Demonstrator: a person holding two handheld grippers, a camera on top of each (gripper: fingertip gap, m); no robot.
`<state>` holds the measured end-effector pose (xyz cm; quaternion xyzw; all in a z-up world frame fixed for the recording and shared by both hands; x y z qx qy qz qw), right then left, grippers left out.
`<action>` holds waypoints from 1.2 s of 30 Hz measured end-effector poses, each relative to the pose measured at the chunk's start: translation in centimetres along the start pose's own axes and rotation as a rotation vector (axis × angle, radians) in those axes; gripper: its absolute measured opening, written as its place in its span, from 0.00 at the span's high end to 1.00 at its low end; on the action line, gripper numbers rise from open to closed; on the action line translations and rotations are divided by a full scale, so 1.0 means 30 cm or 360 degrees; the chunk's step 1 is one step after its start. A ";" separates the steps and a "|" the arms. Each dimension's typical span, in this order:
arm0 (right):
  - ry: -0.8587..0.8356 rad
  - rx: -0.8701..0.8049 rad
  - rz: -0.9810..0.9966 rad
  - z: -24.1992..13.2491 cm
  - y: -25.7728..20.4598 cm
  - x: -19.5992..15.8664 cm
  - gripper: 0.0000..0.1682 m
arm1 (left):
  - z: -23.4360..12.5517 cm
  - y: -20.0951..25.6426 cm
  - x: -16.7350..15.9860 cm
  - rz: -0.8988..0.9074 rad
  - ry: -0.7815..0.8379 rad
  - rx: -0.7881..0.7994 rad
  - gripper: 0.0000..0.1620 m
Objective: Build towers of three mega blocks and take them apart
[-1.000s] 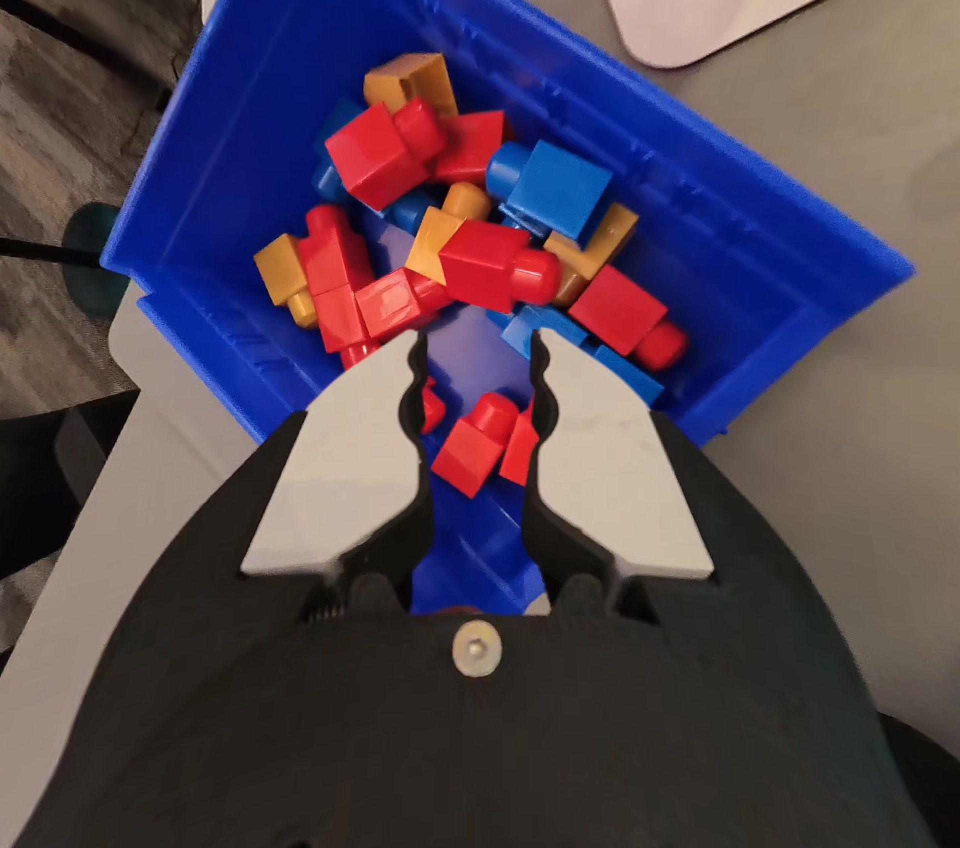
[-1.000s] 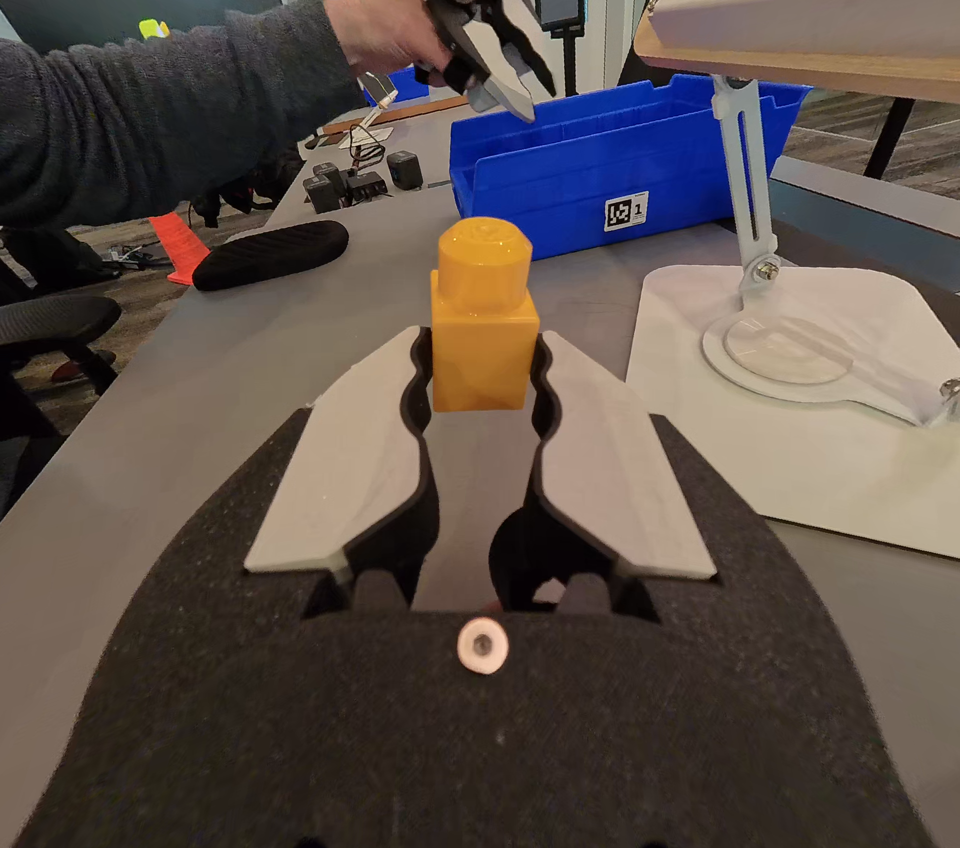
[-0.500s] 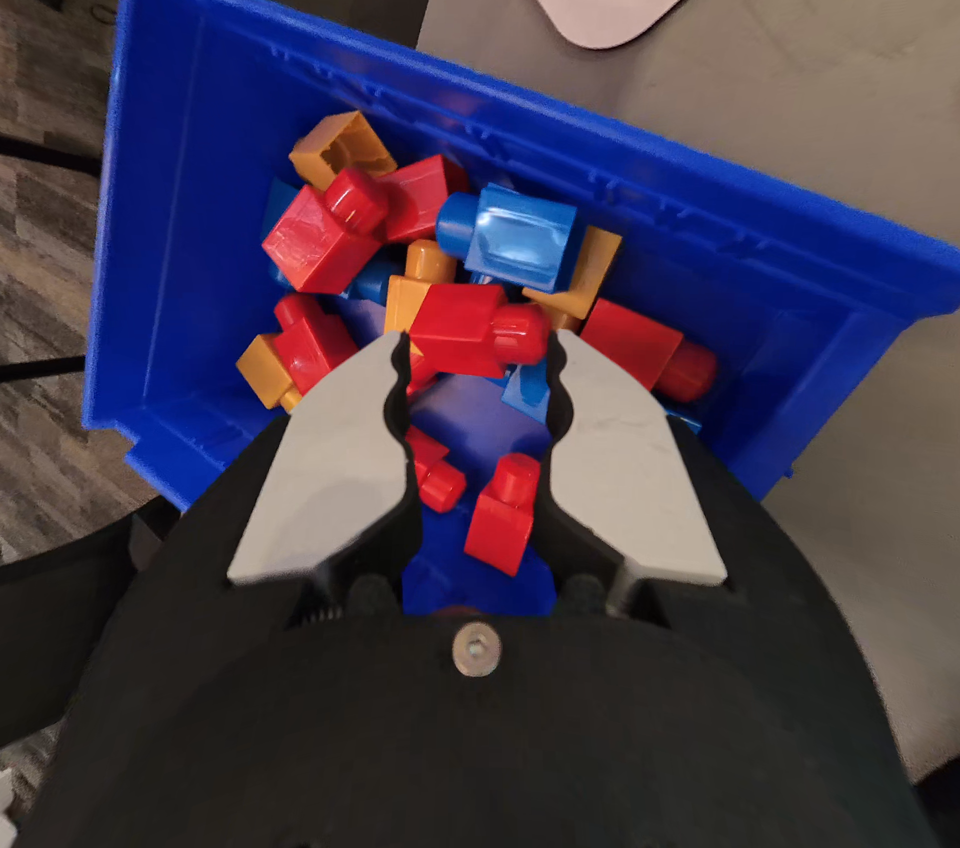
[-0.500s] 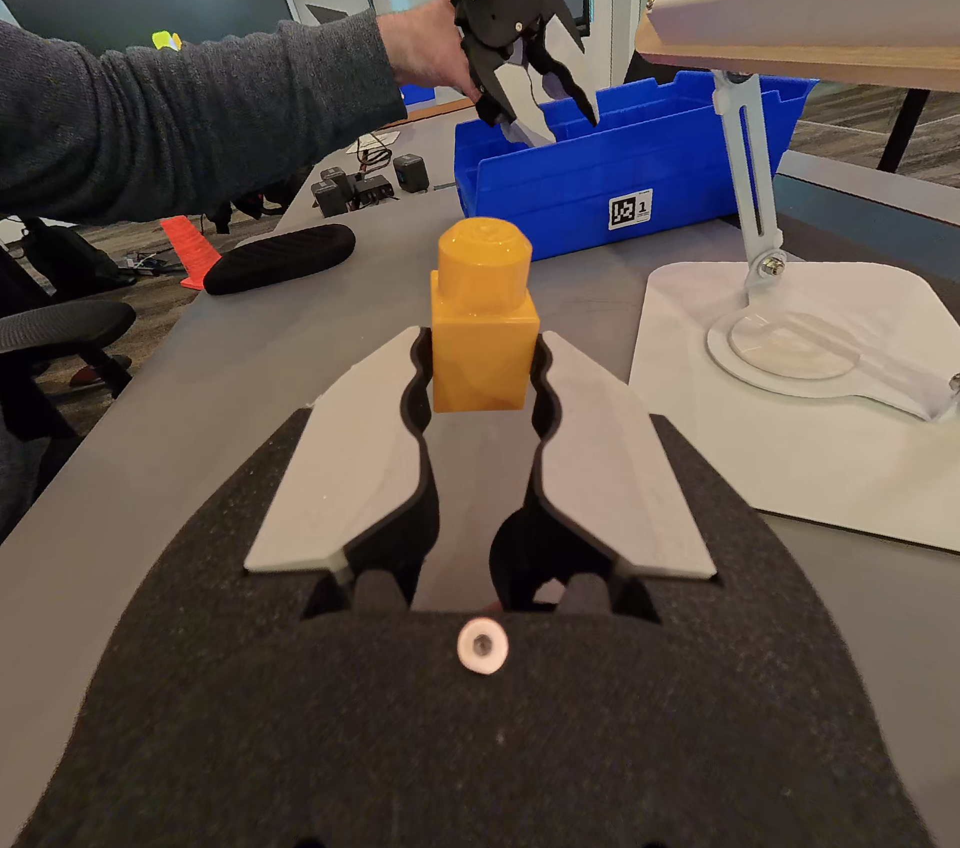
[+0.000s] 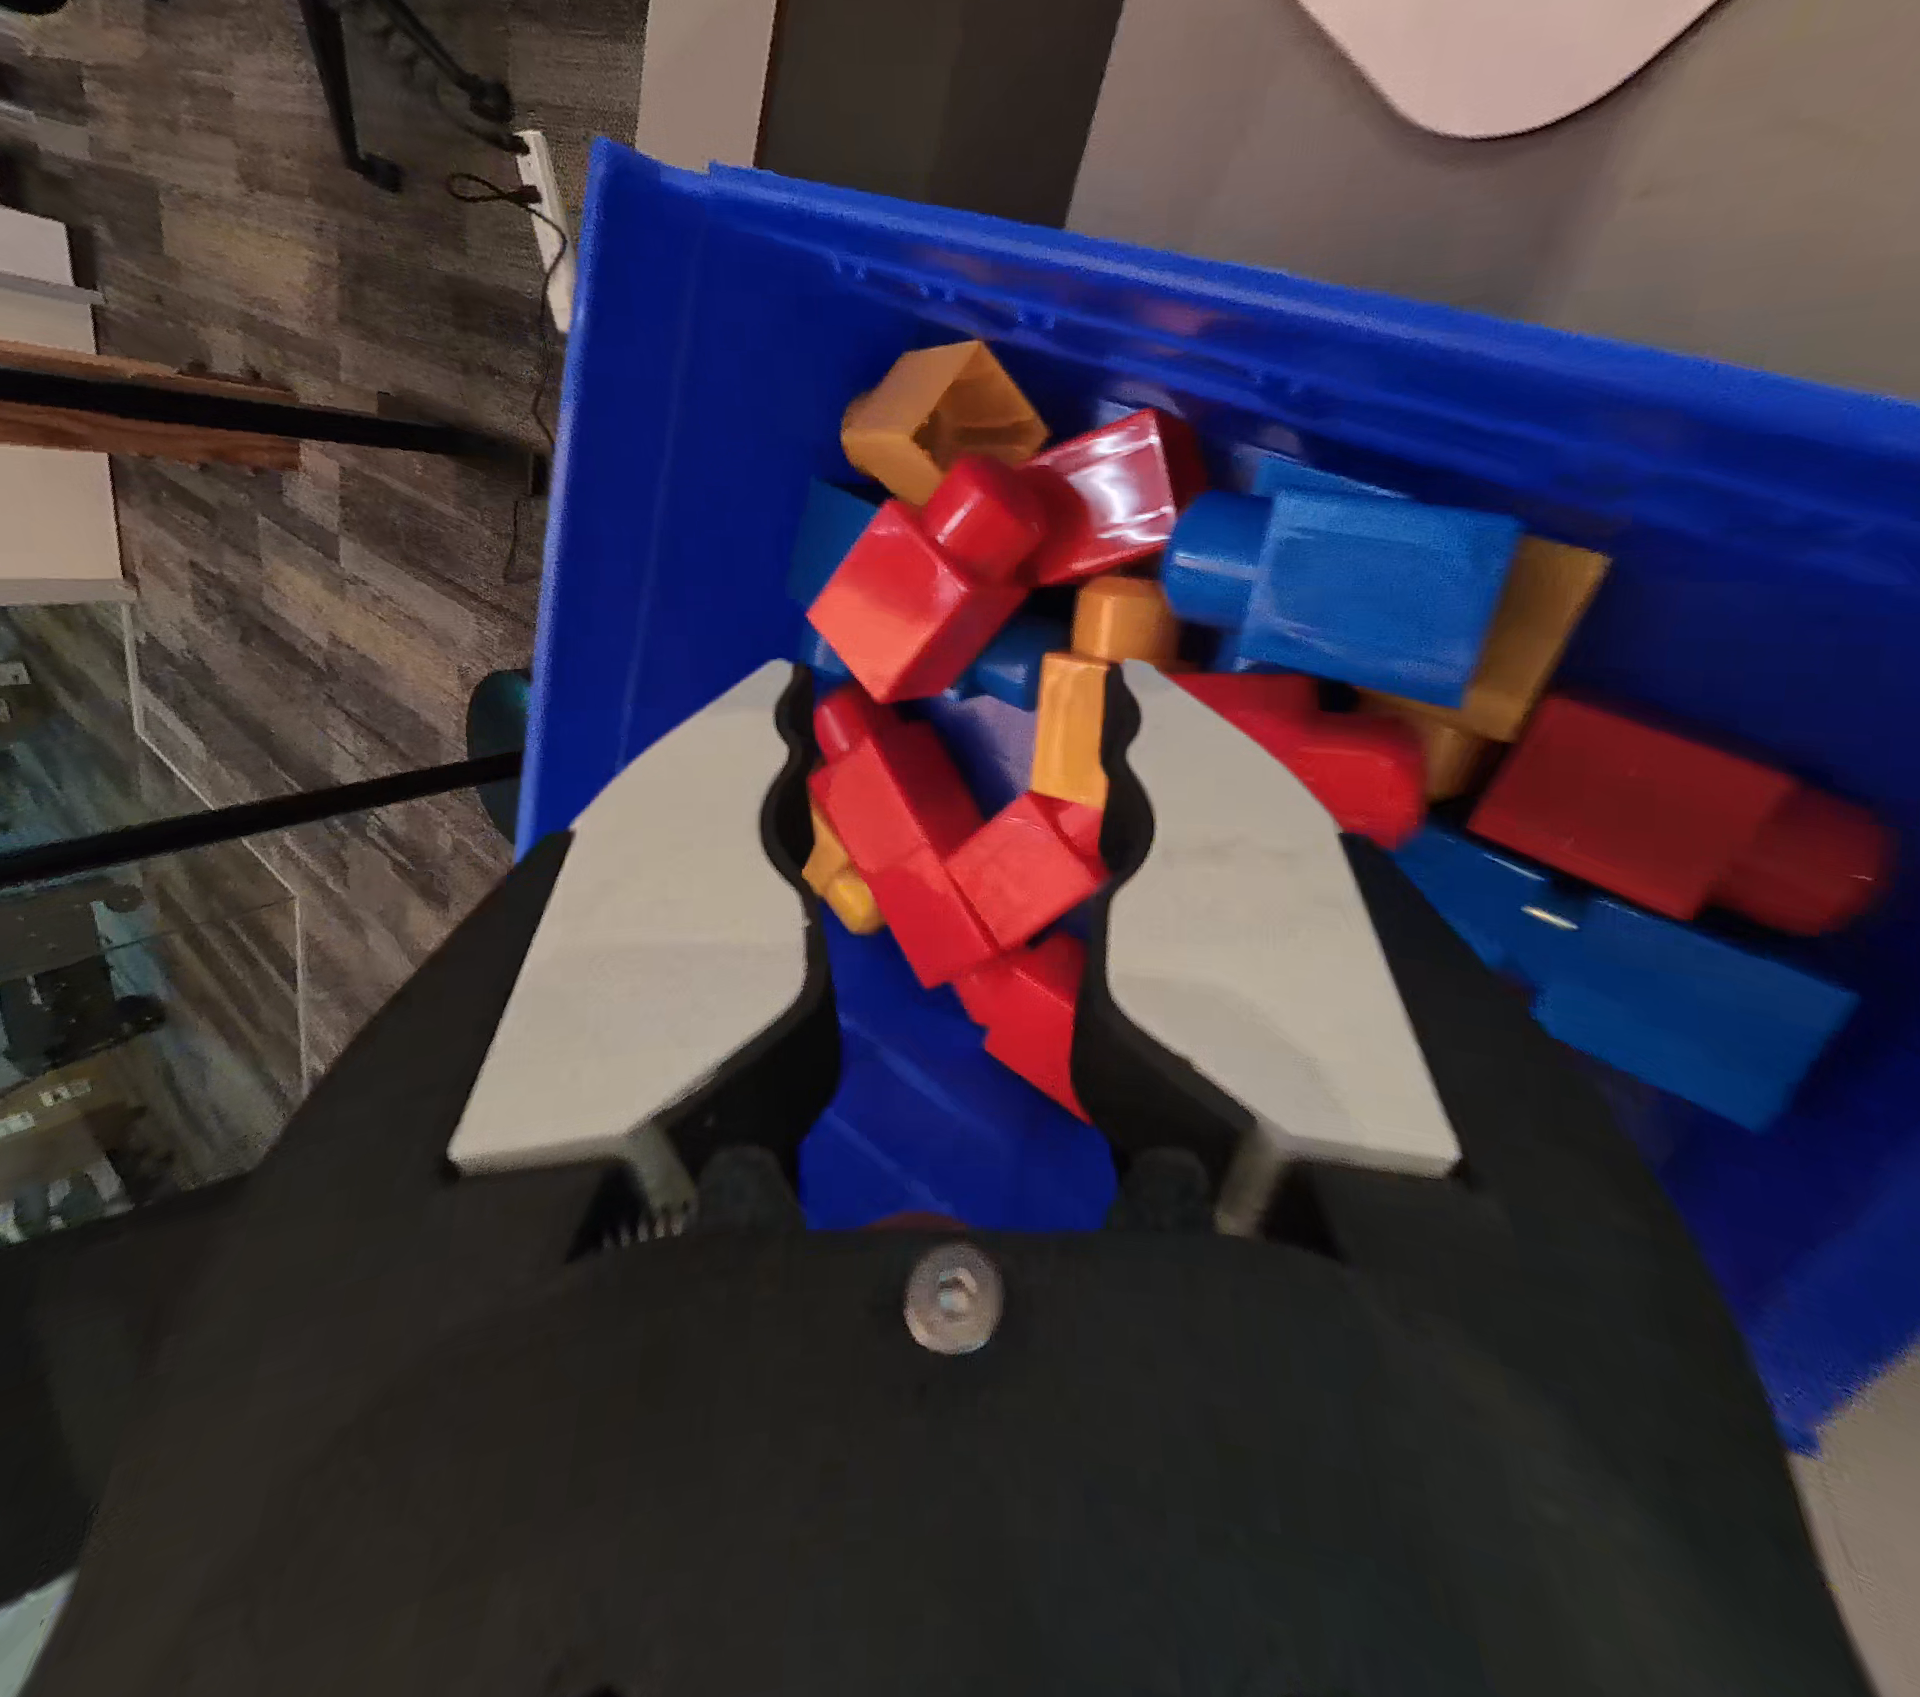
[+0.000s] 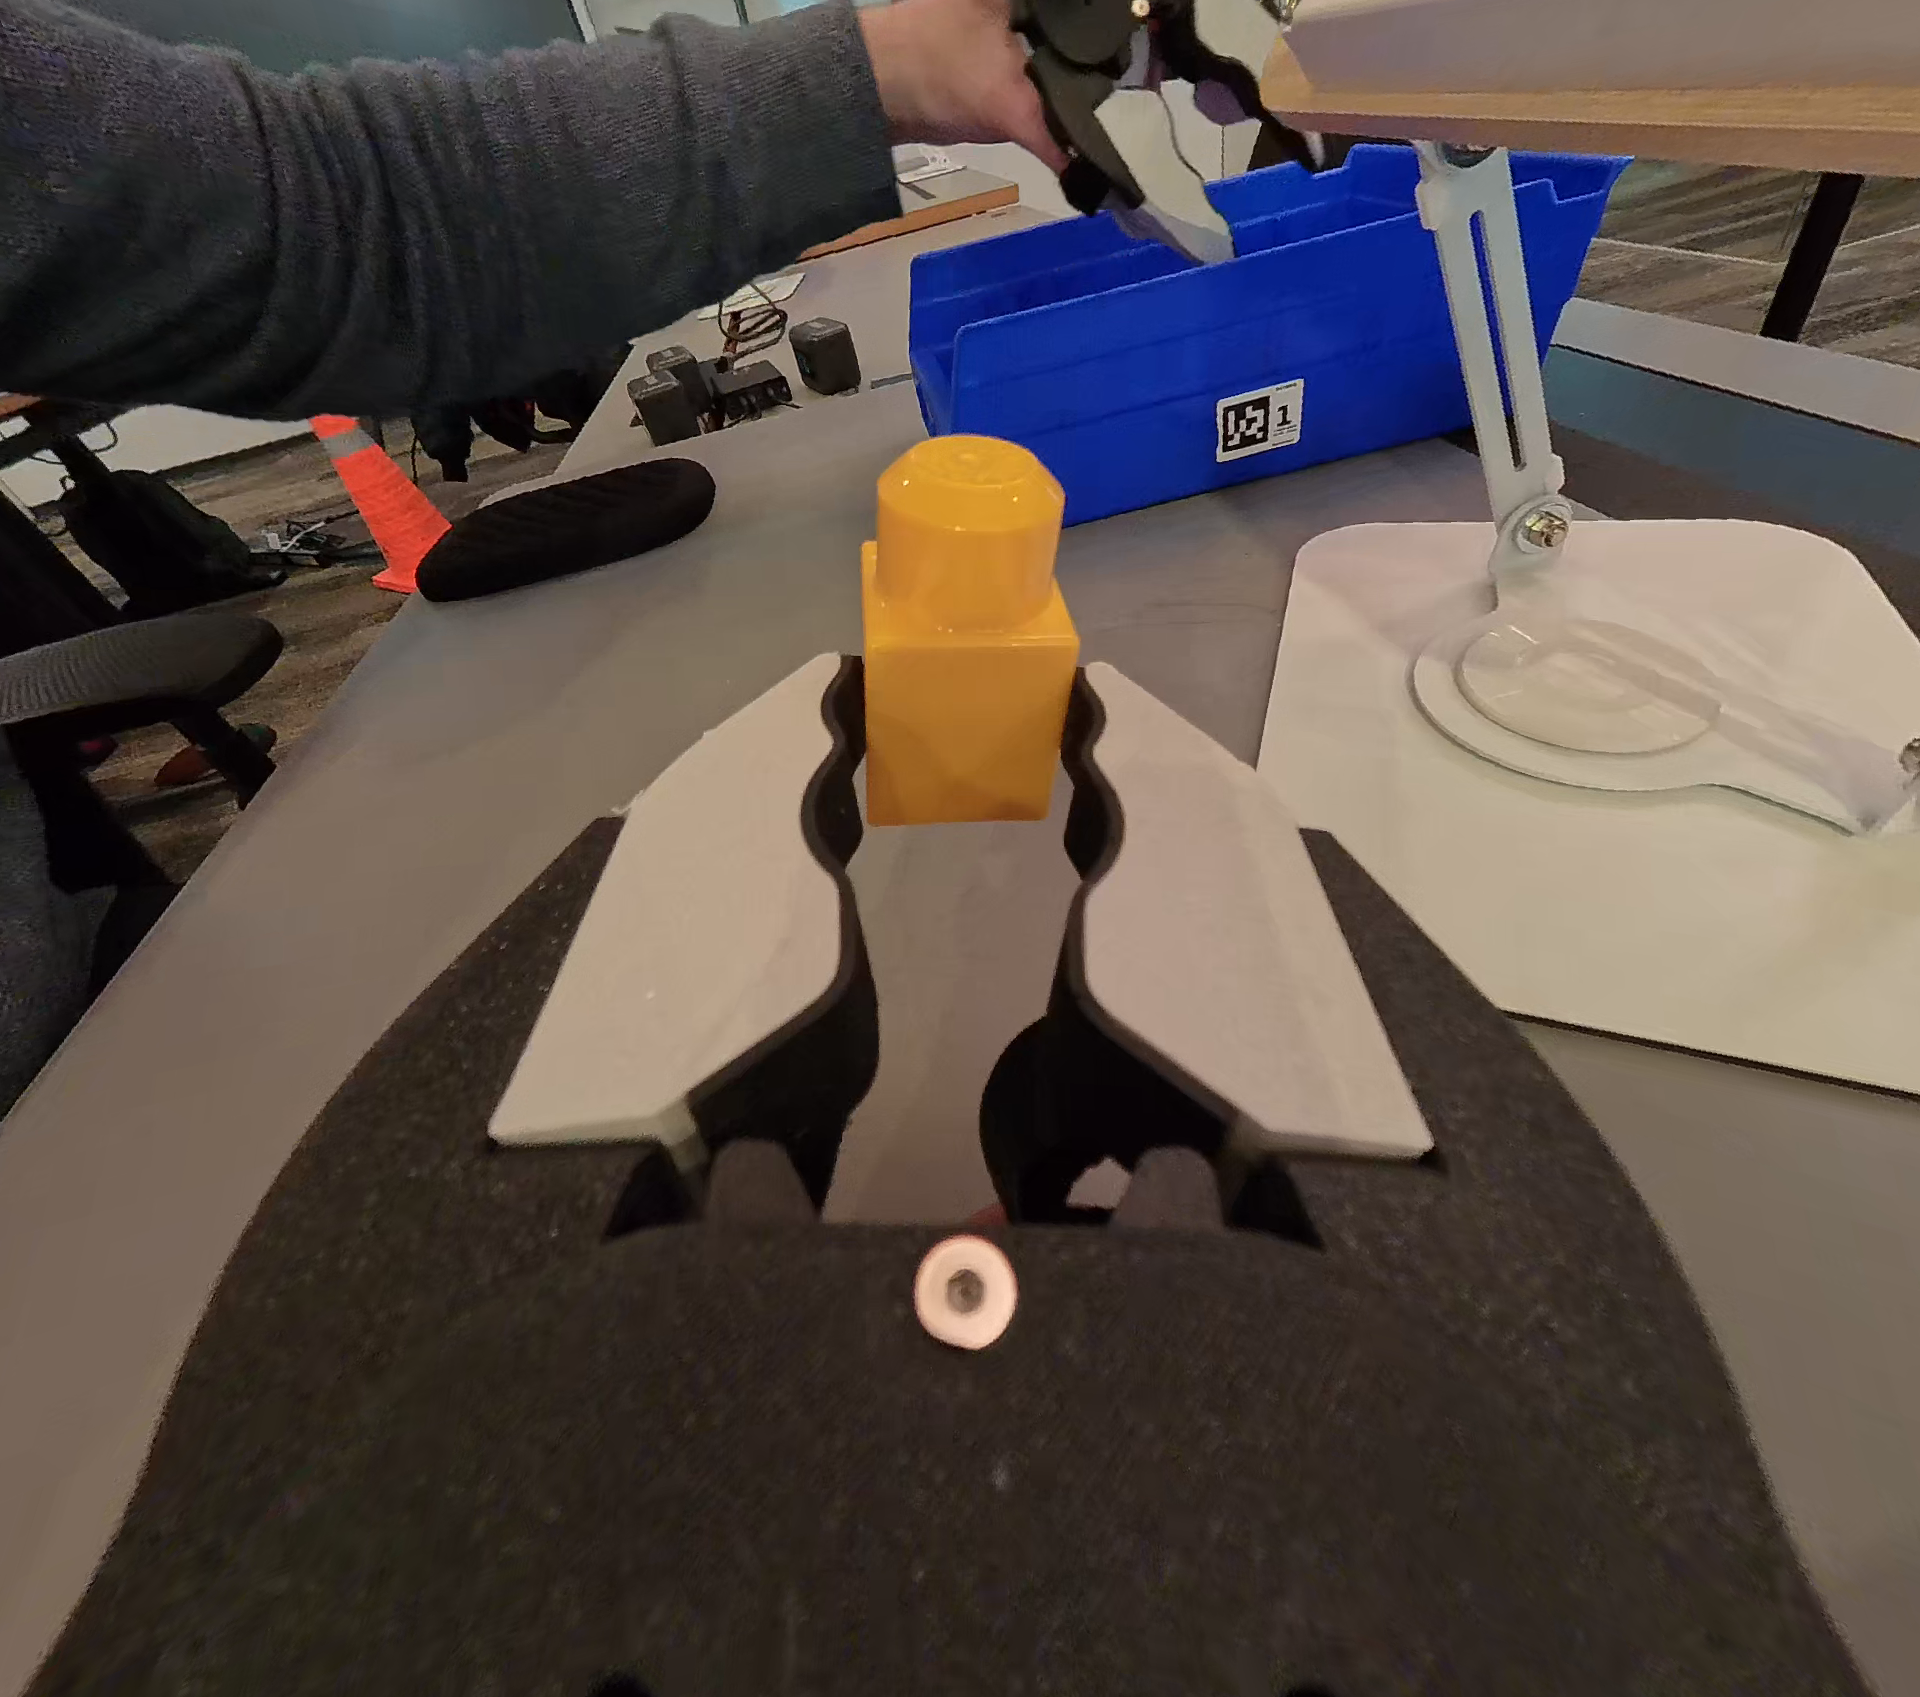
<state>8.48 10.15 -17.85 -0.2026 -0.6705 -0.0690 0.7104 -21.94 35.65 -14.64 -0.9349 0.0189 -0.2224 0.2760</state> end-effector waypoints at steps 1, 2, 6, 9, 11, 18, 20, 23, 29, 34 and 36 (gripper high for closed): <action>0.0003 0.0001 0.0005 -0.001 0.001 0.000 0.79 | 0.022 -0.015 0.003 0.0025 -0.0004 -0.0024 0.67; 0.0006 0.0002 0.0011 -0.002 0.002 0.001 0.79 | 0.047 -0.025 0.004 0.0043 -0.0018 -0.0055 0.66; 0.0024 0.0008 0.0037 -0.006 0.006 0.004 0.79 | 0.145 -0.051 -0.014 0.0140 -0.0122 -0.0147 0.64; 0.0037 0.0013 0.0060 -0.009 0.009 0.006 0.79 | 0.191 -0.068 -0.019 0.0165 -0.0122 -0.0186 0.64; 0.0043 0.0016 0.0071 -0.010 0.011 0.007 0.79 | 0.211 -0.073 -0.030 0.0131 -0.0155 -0.0233 0.64; 0.0064 0.0021 0.0096 -0.015 0.016 0.010 0.79 | 0.245 -0.062 -0.054 0.0037 -0.0161 -0.0328 0.69; 0.0063 0.0022 0.0095 -0.014 0.015 0.010 0.79 | 0.242 -0.064 -0.066 -0.0021 -0.0206 -0.0324 0.69; 0.0062 0.0024 0.0091 -0.014 0.014 0.010 0.79 | 0.224 -0.067 -0.095 -0.0145 -0.0321 -0.0311 0.69; 0.0051 0.0026 0.0083 -0.013 0.012 0.008 0.79 | 0.157 -0.068 -0.132 -0.0459 -0.0398 -0.0298 0.61; 0.0047 0.0023 0.0078 -0.012 0.011 0.007 0.79 | 0.180 -0.059 -0.159 -0.0302 -0.0483 -0.0379 0.66; 0.0043 0.0024 0.0074 -0.011 0.010 0.007 0.79 | 0.188 -0.052 -0.139 -0.0266 -0.0423 -0.0434 0.75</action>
Point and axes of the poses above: each gripper's, where its closed fingertips meet, z out along the fingers, x out of its top, y = z × x across the jaws, the point moved 5 cm from there along -z, back along the fingers, and after that the axes turned 7 degrees about y, right-handed, at the moved point
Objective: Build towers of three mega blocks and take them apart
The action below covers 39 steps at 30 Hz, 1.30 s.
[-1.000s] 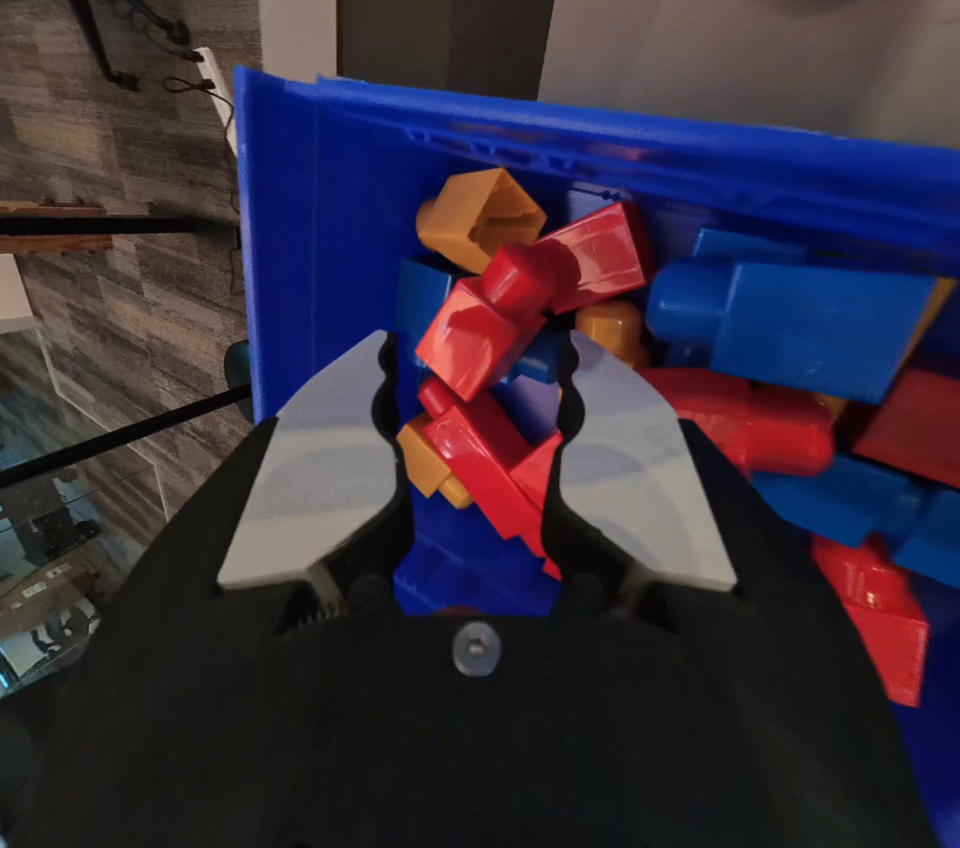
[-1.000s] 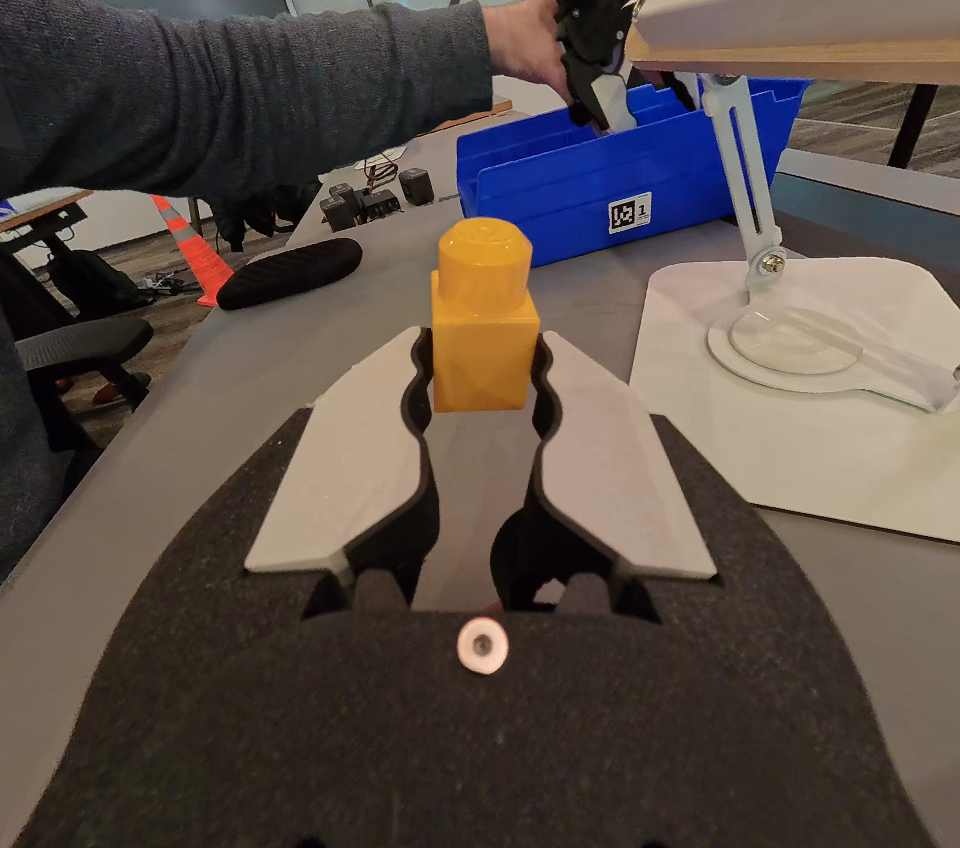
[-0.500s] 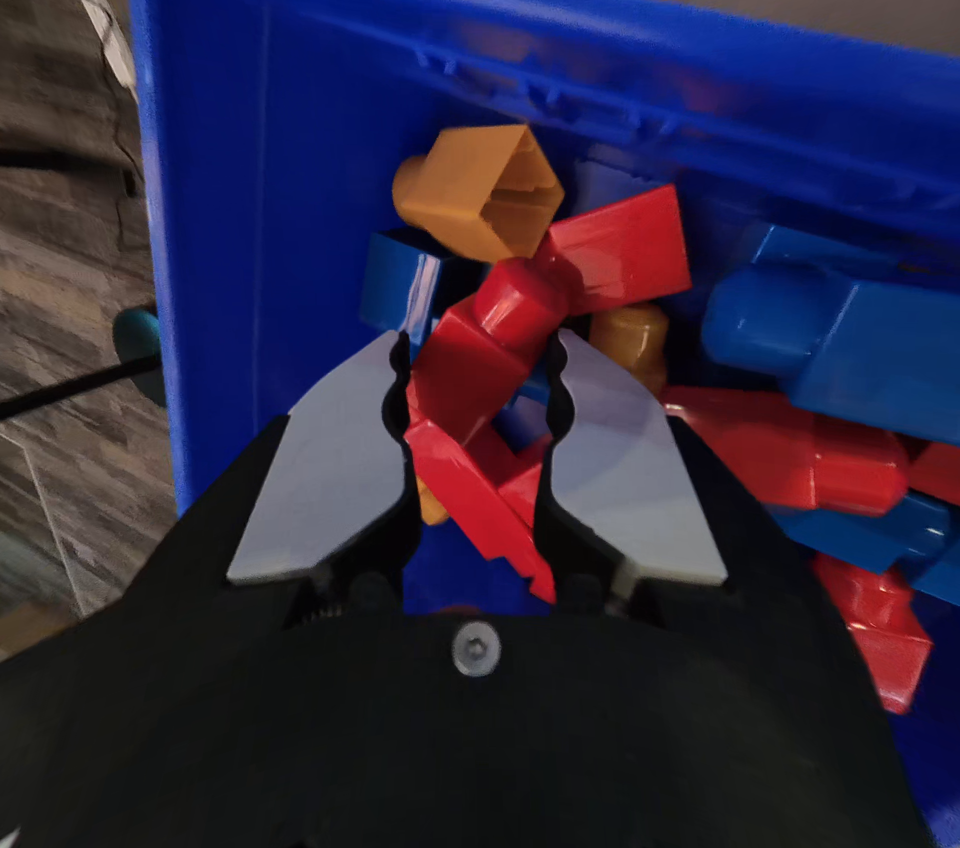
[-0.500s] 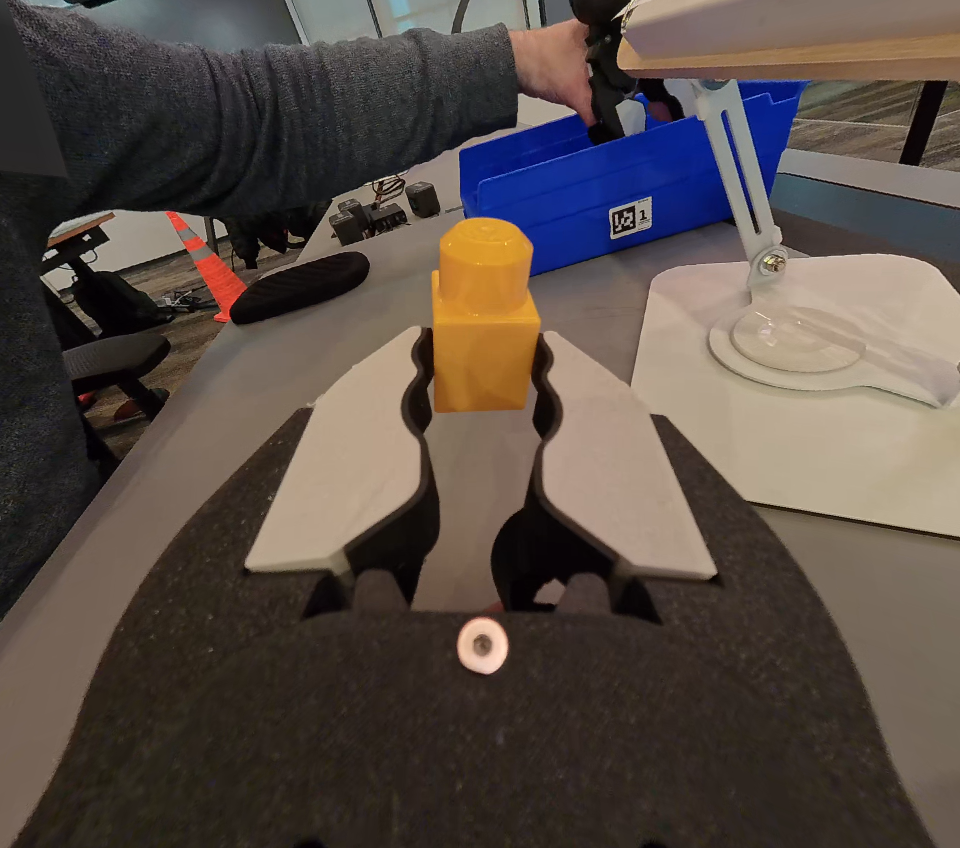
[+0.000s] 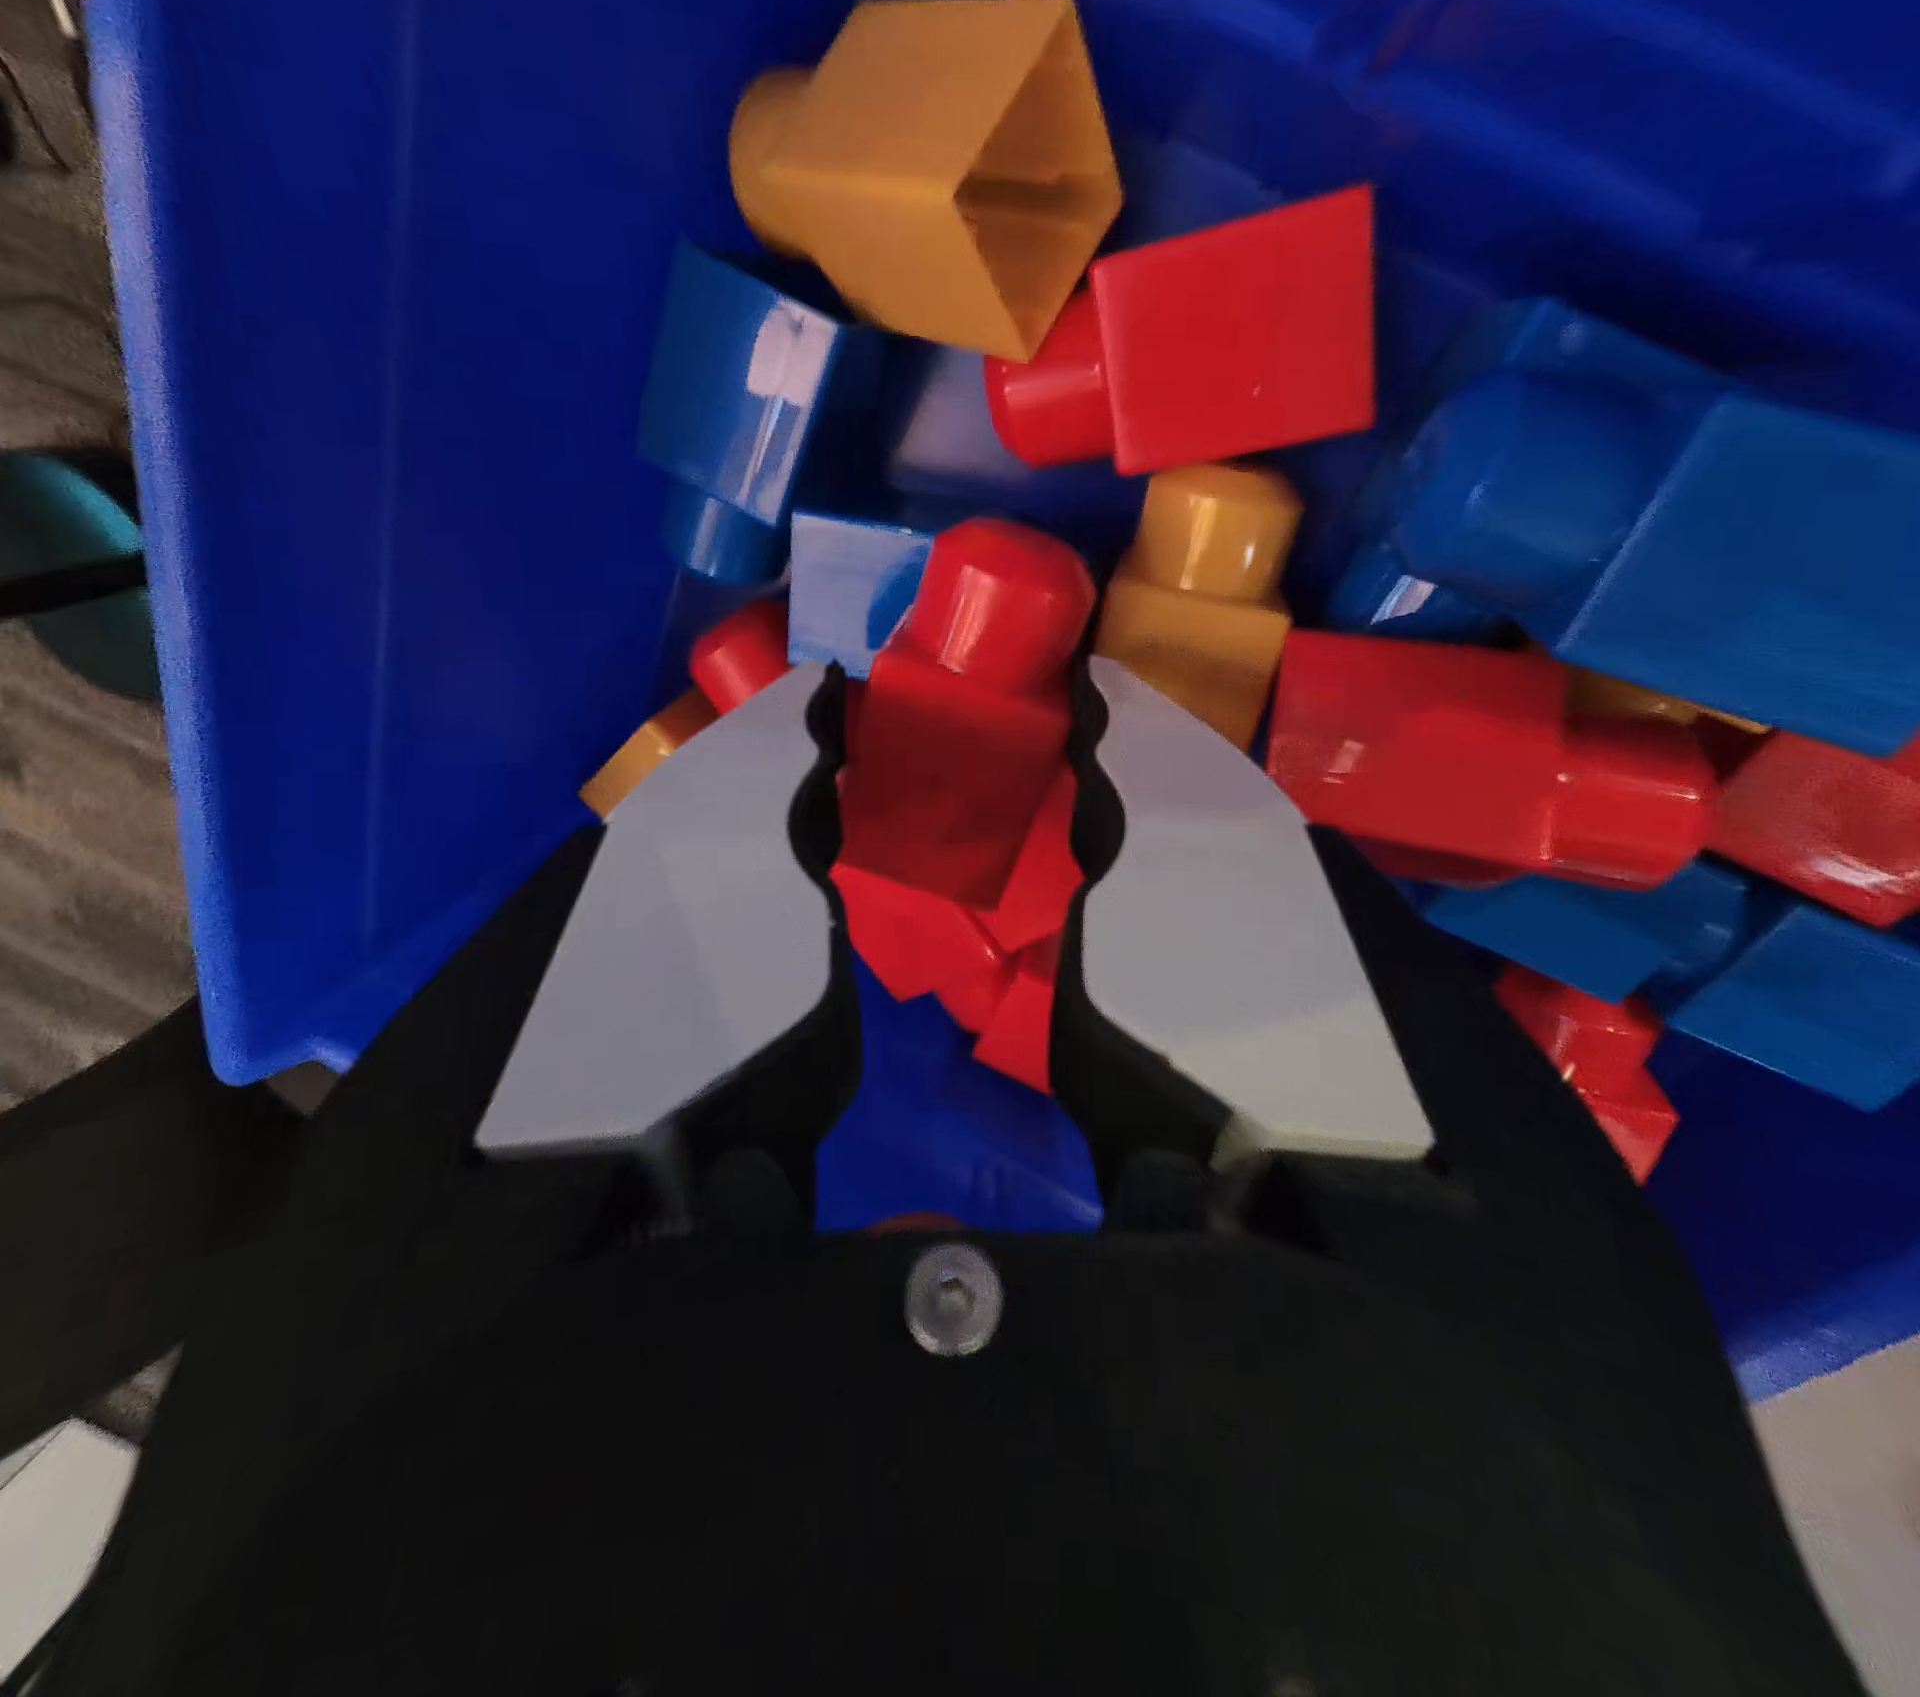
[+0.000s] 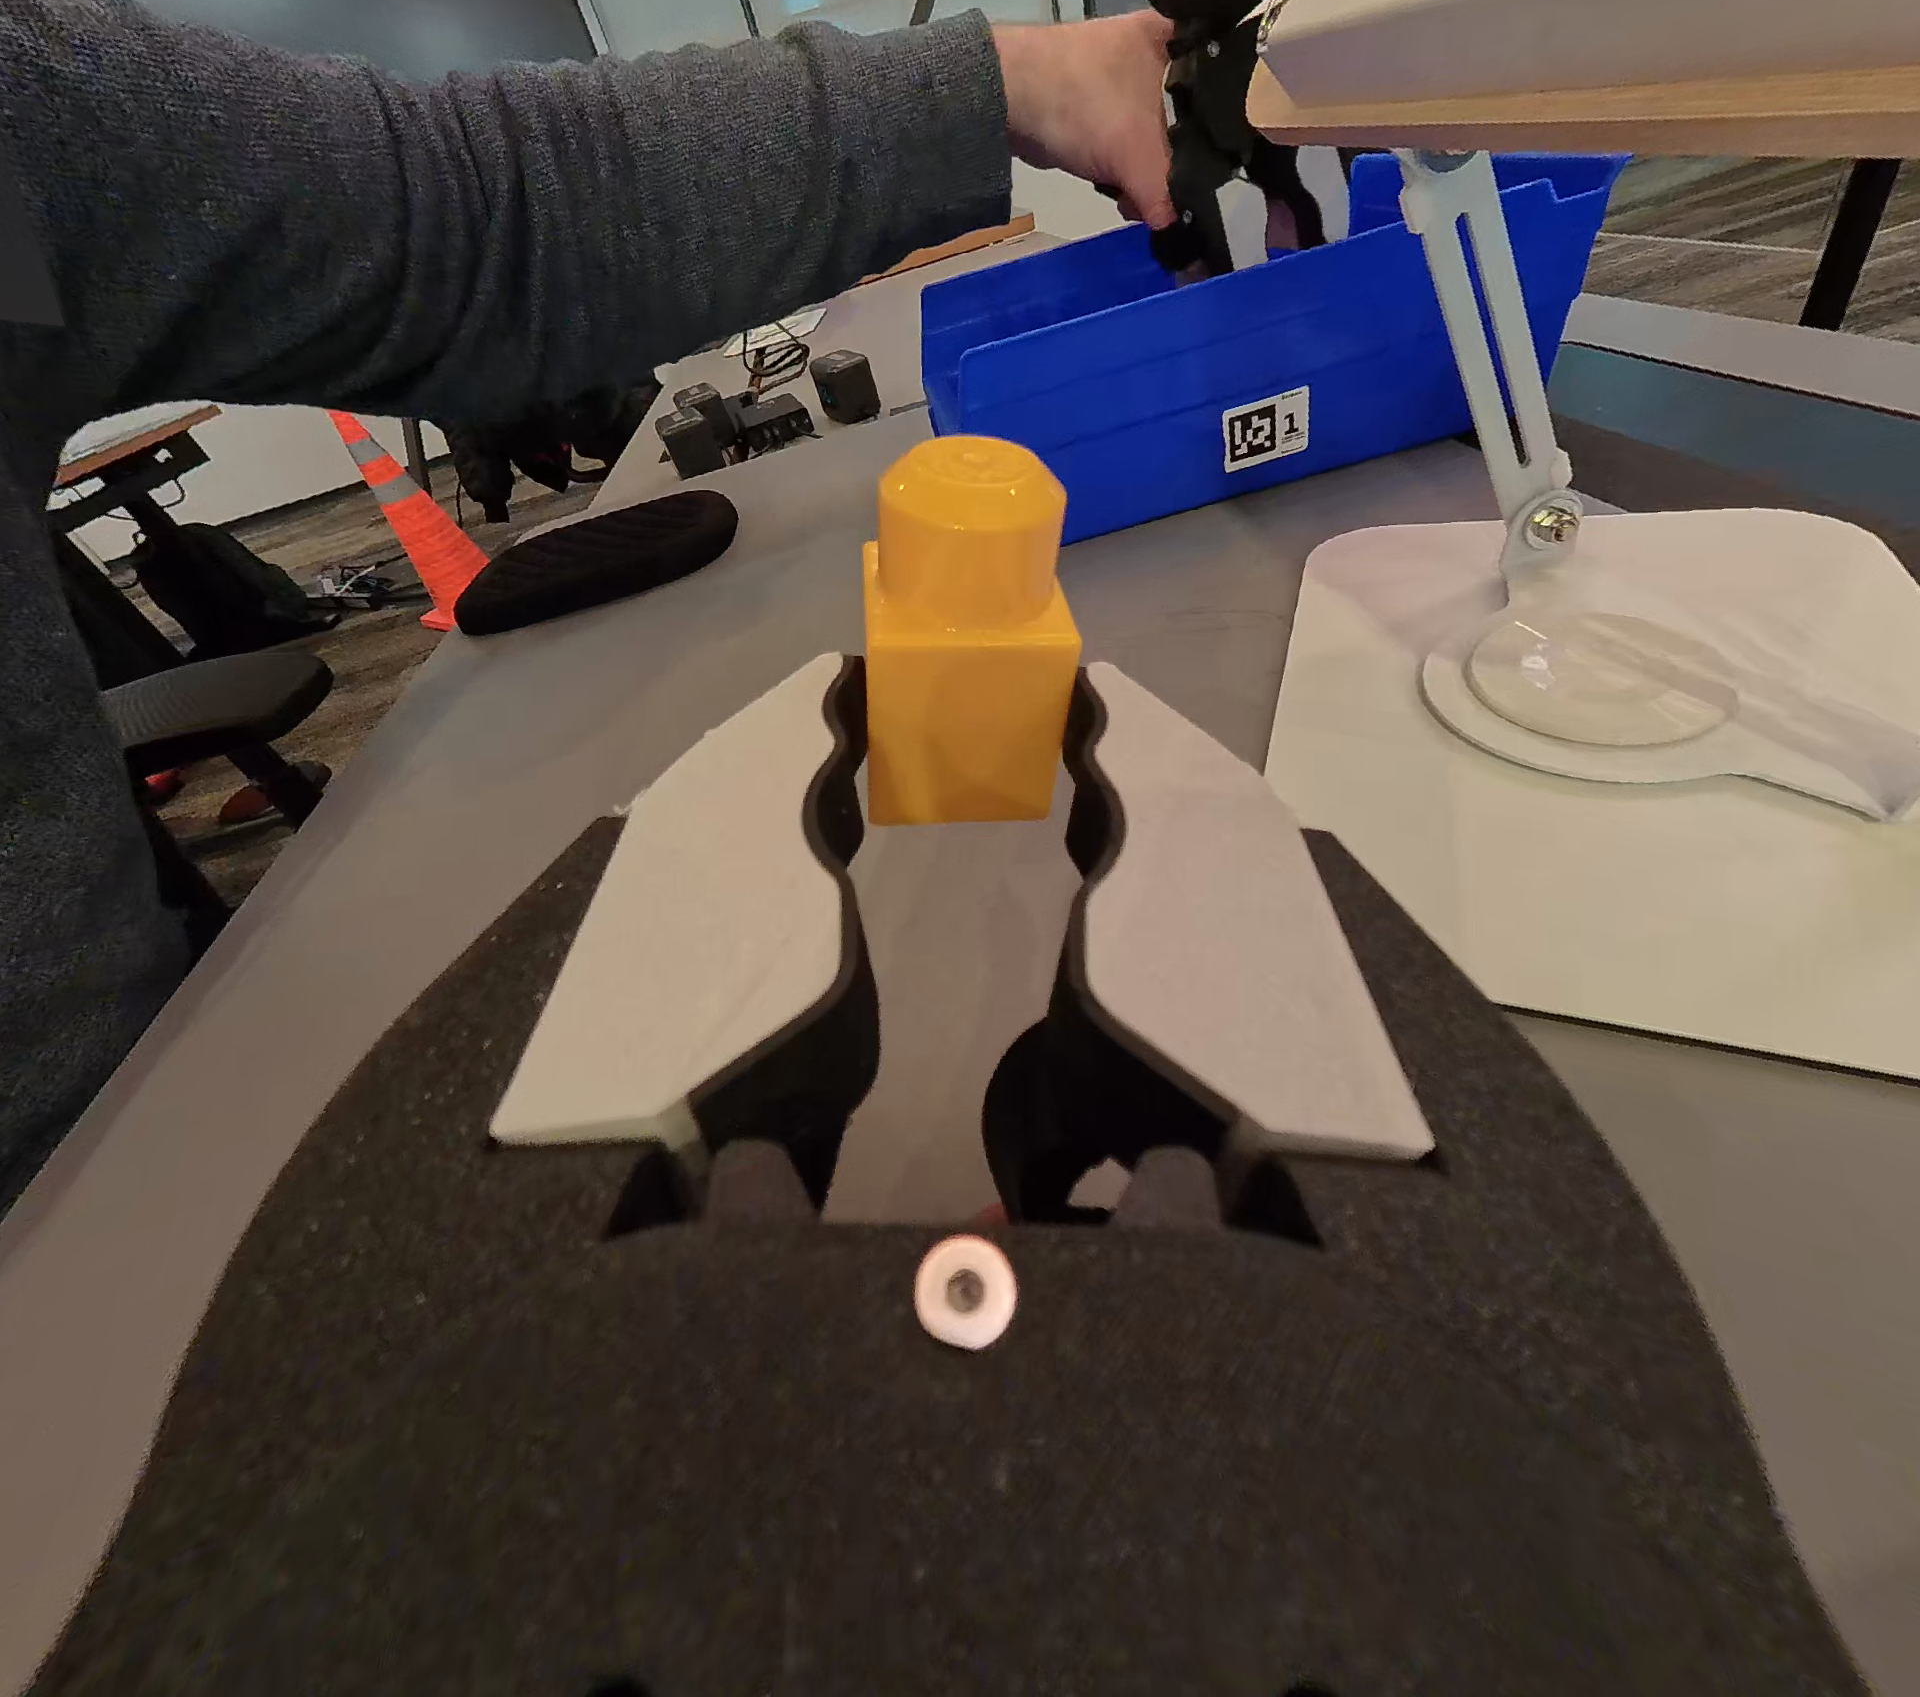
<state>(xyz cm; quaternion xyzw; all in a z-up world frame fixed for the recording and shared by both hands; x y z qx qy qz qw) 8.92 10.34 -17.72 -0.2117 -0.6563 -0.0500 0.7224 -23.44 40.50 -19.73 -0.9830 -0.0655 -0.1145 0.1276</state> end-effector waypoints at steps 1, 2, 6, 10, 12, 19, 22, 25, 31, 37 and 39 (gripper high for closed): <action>0.0000 0.0000 -0.0001 0.000 0.000 0.000 0.79 | 0.003 -0.006 -0.002 -0.0007 -0.0046 0.0010 0.75; 0.0000 0.0000 0.0000 0.000 0.000 0.000 0.79 | 0.002 -0.007 -0.002 -0.0030 -0.0063 0.0000 0.75; 0.0007 -0.0001 0.0005 -0.002 0.001 0.001 0.79 | -0.018 -0.007 -0.017 -0.0210 0.0005 0.0025 0.76; 0.0004 -0.0006 0.0003 -0.001 0.002 0.001 0.79 | -0.144 0.034 0.016 -0.0556 0.0528 0.0057 0.75; -0.0002 -0.0004 0.0002 0.000 0.001 0.000 0.79 | -0.241 0.091 0.050 -0.0723 0.0854 0.0014 0.75; -0.0031 -0.0018 -0.0040 0.007 -0.005 -0.006 0.79 | -0.506 0.471 0.335 -0.0708 0.1735 -0.0221 0.76; -0.0030 -0.0024 -0.0052 0.006 -0.006 -0.005 0.79 | -0.554 0.648 0.511 -0.0588 0.2000 -0.0365 0.77; -0.0002 -0.0034 -0.0044 0.001 -0.002 0.000 0.79 | -0.524 0.793 0.686 -0.0448 0.2008 -0.0574 0.77; 0.0065 -0.0062 -0.0009 -0.019 0.015 0.015 0.79 | -0.451 0.890 0.865 -0.0291 0.1988 -0.0693 0.76; 0.0034 -0.0100 -0.0083 -0.033 0.028 0.015 0.79 | -0.391 0.864 0.882 -0.0382 0.1942 -0.0791 0.76; 0.0022 -0.0099 -0.0103 -0.030 0.026 0.013 0.79 | -0.382 0.873 0.889 -0.0374 0.1963 -0.0842 0.76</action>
Point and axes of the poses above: each gripper's, where its closed fingertips meet, z out along the fingers, x out of its top, y = z × x across the jaws, the point moved 5 cm from there along -z, back along the fingers, and after that the axes turned 7 degrees about y, right-handed, at the moved point
